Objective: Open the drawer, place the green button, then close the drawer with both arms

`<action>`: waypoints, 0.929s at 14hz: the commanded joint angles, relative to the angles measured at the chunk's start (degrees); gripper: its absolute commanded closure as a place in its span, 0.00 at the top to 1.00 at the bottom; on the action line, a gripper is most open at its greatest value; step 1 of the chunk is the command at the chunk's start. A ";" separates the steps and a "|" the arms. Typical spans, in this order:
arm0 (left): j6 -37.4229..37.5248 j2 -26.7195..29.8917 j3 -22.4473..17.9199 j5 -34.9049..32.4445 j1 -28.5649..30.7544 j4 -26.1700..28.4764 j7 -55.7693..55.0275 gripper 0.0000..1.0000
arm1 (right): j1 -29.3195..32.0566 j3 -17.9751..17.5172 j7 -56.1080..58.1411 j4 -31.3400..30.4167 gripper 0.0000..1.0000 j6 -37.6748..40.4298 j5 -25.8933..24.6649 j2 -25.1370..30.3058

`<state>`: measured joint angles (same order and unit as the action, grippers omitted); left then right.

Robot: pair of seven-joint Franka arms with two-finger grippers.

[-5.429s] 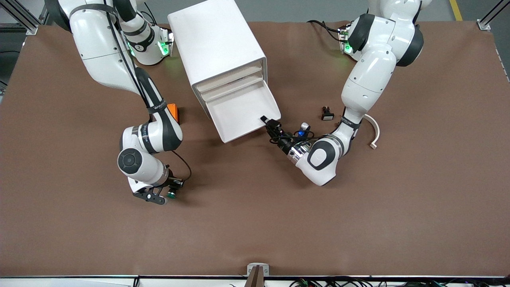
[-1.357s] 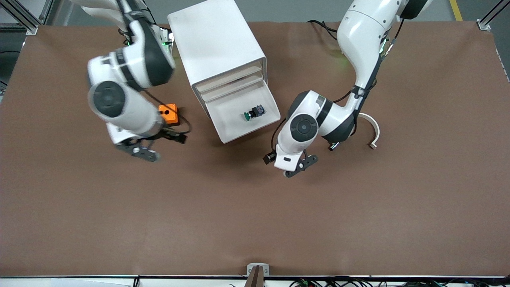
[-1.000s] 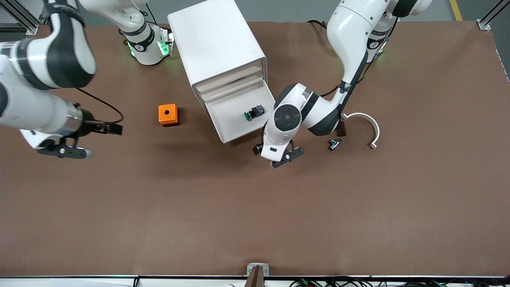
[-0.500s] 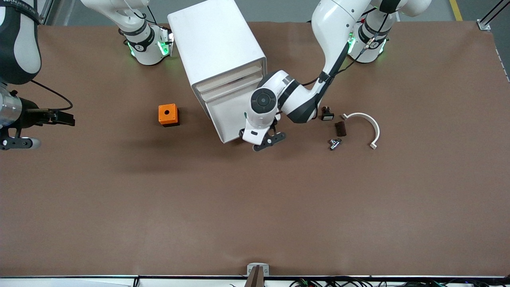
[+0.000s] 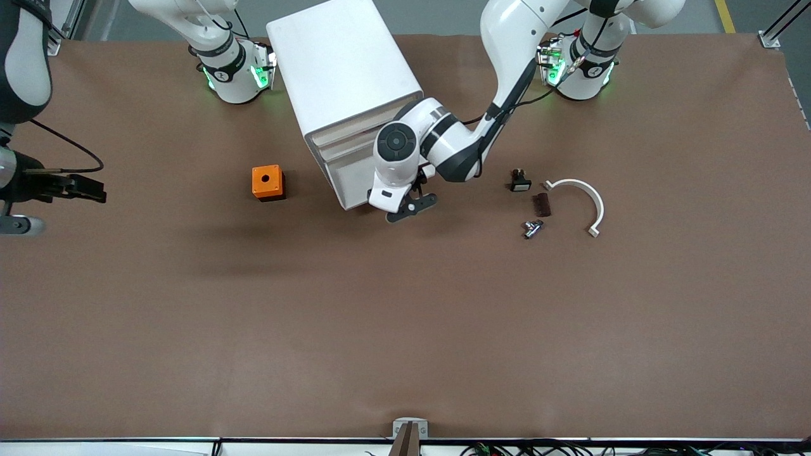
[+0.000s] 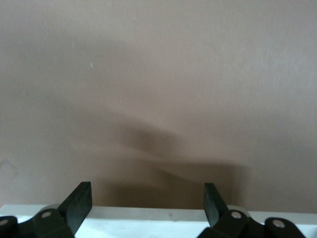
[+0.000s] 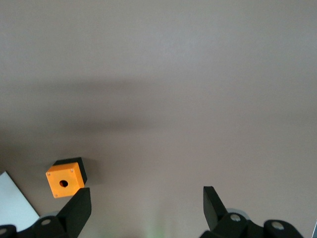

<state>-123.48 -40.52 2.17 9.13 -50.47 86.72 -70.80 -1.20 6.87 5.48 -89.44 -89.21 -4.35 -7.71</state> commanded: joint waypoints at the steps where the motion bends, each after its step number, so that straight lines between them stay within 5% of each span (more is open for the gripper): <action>1: -0.45 0.27 1.52 0.27 -1.12 0.73 -2.40 0.99 | 1.03 -1.16 0.15 4.27 1.00 1.06 -0.75 -0.73; 13: -0.36 -0.17 4.95 12.76 -0.86 2.75 -1.88 0.99 | 0.77 -1.51 -3.35 3.48 1.00 7.74 4.78 4.46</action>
<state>-123.48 -40.86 6.81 19.91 -51.47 88.91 -73.06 -1.13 5.85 4.50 -84.57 -81.53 -1.12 -5.04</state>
